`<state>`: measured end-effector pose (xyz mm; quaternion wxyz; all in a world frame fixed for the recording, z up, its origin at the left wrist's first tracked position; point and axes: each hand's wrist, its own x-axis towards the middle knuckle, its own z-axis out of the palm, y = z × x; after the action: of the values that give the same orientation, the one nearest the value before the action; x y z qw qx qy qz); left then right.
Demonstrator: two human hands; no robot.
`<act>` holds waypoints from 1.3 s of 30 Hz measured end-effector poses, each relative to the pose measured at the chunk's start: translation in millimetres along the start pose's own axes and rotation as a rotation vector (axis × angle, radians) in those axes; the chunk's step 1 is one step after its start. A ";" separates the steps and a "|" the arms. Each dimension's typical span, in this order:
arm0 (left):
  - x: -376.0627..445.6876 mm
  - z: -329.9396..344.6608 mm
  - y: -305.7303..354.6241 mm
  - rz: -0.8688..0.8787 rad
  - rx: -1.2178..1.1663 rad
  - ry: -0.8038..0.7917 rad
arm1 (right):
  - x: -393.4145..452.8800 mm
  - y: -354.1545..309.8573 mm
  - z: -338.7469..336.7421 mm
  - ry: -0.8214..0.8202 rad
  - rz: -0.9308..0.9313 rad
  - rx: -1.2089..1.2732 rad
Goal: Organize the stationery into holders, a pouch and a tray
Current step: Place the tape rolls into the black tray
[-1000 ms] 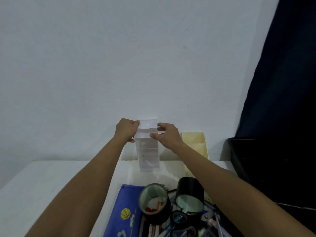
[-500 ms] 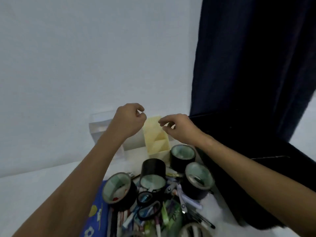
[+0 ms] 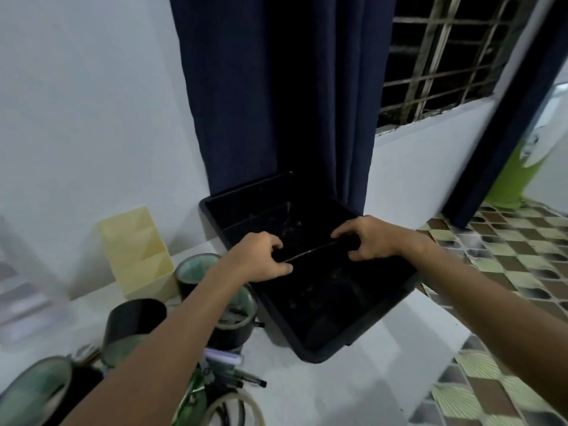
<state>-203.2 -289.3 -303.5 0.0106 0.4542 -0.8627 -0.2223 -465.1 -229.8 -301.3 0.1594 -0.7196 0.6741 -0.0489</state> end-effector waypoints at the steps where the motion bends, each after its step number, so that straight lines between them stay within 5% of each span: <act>1: 2.4 2.4 -0.5 -0.003 0.043 -0.021 | 1.7 8.5 3.6 0.000 -0.010 -0.068; 10: 2.9 13.8 3.1 -0.030 0.321 0.059 | 34.4 15.1 27.7 0.124 -0.091 -0.568; 24: 6.1 12.2 -9.6 0.011 0.195 0.224 | 71.3 25.5 21.7 0.393 -0.020 -0.148; 28: 7.1 15.5 -11.8 0.007 0.177 0.253 | 75.6 32.3 22.4 0.330 0.013 0.071; 39: 12.1 14.1 -9.0 -0.033 0.238 0.116 | 88.5 10.0 26.4 0.272 0.117 -0.323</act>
<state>-206.4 -298.0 -321.9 0.0027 0.4782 -0.8734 -0.0919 -459.5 -313.0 -342.0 -0.0478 -0.6821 0.7292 -0.0272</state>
